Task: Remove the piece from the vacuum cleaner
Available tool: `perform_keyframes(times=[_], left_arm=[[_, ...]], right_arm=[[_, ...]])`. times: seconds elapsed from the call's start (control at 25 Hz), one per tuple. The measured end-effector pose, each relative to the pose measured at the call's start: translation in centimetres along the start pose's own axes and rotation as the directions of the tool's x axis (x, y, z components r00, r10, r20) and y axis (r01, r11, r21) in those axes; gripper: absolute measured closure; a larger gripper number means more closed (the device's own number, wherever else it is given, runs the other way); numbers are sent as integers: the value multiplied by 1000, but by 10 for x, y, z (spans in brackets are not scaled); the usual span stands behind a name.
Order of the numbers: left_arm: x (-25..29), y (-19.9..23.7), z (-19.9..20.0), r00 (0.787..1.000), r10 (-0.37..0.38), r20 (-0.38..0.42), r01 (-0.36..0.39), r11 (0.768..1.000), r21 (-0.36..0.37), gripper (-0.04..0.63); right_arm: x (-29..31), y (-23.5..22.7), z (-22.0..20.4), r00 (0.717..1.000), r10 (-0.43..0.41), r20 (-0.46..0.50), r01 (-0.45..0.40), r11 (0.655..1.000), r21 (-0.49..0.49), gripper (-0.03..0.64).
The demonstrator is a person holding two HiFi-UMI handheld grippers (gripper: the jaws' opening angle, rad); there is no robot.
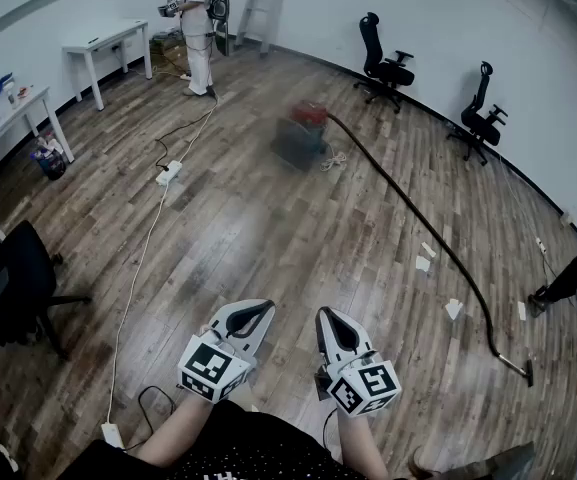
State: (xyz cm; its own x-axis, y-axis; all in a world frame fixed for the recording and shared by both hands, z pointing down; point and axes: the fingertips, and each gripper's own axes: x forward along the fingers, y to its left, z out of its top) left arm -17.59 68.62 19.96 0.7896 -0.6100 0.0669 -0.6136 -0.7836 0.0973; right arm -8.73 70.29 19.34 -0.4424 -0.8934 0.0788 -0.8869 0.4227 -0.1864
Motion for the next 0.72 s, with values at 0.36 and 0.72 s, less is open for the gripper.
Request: perform_keyframes(times=[0.36, 0.72], left_arm=[[61, 45, 0, 1000, -22, -1, 22, 1000, 0, 586], [186, 156, 30, 996, -86, -18, 86, 996, 38, 586]], right_arm=[[48, -53, -1, 1000, -25, 2, 25, 999, 38, 604], [178, -151, 39, 997, -68, 28, 66, 996, 61, 604]])
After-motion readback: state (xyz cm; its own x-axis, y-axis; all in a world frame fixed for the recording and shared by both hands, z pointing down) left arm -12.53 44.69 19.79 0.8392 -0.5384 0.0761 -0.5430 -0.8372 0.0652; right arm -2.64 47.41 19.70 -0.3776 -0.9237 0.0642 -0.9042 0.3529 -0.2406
